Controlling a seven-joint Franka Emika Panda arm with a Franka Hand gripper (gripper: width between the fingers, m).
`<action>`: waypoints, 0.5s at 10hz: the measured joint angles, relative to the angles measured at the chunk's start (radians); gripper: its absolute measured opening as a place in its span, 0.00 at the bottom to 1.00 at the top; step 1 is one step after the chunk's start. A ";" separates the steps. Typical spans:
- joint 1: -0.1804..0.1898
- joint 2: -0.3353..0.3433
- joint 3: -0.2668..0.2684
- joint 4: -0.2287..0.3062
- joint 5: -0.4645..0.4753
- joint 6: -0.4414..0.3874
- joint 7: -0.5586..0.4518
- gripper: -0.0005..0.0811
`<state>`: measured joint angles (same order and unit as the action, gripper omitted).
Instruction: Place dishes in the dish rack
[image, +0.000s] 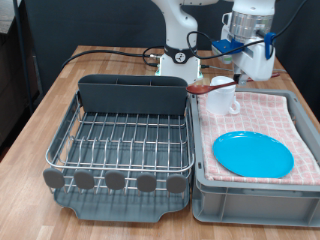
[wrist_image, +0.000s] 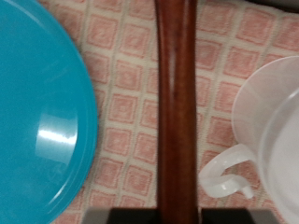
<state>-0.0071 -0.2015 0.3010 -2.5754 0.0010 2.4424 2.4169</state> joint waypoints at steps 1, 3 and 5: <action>0.000 -0.033 -0.018 -0.024 0.034 -0.013 -0.008 0.12; 0.000 -0.101 -0.055 -0.075 0.075 -0.030 -0.011 0.12; 0.001 -0.142 -0.063 -0.106 0.082 -0.030 -0.010 0.12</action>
<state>-0.0066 -0.3432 0.2383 -2.6815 0.0831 2.4128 2.4066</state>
